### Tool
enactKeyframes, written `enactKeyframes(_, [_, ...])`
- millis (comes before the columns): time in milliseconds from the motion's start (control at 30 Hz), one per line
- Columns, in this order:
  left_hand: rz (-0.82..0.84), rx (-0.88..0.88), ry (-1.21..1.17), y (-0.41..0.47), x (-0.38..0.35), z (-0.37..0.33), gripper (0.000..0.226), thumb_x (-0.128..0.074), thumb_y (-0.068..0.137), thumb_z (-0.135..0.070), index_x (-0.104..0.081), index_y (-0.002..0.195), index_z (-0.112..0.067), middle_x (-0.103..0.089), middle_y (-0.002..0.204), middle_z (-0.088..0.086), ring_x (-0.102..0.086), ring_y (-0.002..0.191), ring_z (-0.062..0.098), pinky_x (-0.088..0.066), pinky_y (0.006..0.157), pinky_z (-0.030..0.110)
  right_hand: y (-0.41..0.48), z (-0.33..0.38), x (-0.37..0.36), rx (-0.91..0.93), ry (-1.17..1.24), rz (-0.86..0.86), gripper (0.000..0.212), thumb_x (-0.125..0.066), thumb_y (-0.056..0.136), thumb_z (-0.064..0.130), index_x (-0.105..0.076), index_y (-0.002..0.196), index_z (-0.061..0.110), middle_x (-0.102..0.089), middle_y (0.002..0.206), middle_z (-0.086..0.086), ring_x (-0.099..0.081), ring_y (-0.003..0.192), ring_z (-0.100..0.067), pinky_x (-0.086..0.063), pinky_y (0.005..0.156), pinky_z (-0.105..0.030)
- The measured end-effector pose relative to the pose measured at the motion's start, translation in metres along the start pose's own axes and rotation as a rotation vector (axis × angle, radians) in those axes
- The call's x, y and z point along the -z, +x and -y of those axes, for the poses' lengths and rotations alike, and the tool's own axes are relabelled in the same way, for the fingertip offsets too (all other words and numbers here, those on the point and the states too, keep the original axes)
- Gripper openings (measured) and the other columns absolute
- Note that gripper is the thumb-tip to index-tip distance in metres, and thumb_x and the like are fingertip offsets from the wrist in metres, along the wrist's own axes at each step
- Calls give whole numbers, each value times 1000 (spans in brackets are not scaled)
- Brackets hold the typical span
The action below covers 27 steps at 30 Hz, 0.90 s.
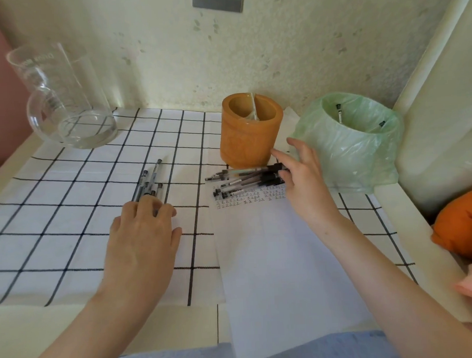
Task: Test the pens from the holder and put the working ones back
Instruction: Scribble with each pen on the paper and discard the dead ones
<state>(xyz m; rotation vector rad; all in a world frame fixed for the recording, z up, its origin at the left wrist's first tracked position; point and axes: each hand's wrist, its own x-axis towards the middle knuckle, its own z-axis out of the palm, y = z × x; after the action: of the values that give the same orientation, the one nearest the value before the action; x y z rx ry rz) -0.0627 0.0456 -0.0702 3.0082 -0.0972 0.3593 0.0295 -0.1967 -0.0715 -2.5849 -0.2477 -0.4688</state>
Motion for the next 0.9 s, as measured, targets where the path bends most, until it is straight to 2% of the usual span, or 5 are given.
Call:
enactKeyframes(133, [-25,21,-3,2,0,1,31,-78,64,-2,-66,93,0,-59,99,22,-55,85,42,-50,59,47,-4,4,0,39,34,-34,31,-60,87,-3,-65,115,8,-45,135,-14,-38,125,-29,-39,103,-42])
enactKeyframes(333, [44,88,35,6,-1,8,45,-72,55,19,-65,95,1,-58,100,22,-54,81,41,-49,56,45,-10,13,6,47,143,12,23,-56,91,2,-68,108,12,-50,126,-4,-41,119,-17,-32,97,-15])
enactKeyframes(600, [11,173,-71,9,3,9,58,-54,61,25,-59,112,-3,-48,118,22,-48,99,39,-49,69,42,-13,15,6,85,184,47,22,-56,90,1,-69,104,11,-56,119,-5,-51,115,-23,-38,100,-28])
enactKeyframes(800, [-43,150,-173,11,0,10,57,-51,63,28,-61,109,-4,-45,120,19,-44,99,32,-37,66,28,-14,16,6,111,196,60,21,-55,90,2,-69,104,11,-57,118,-4,-54,112,-21,-42,96,-28])
enactKeyframes(900, [-101,141,-212,15,4,11,59,-48,63,31,-60,109,-3,-43,120,19,-45,100,33,-37,64,28,-14,17,6,112,201,57,21,-55,90,2,-70,103,11,-58,117,-4,-54,110,-19,-40,92,-17])
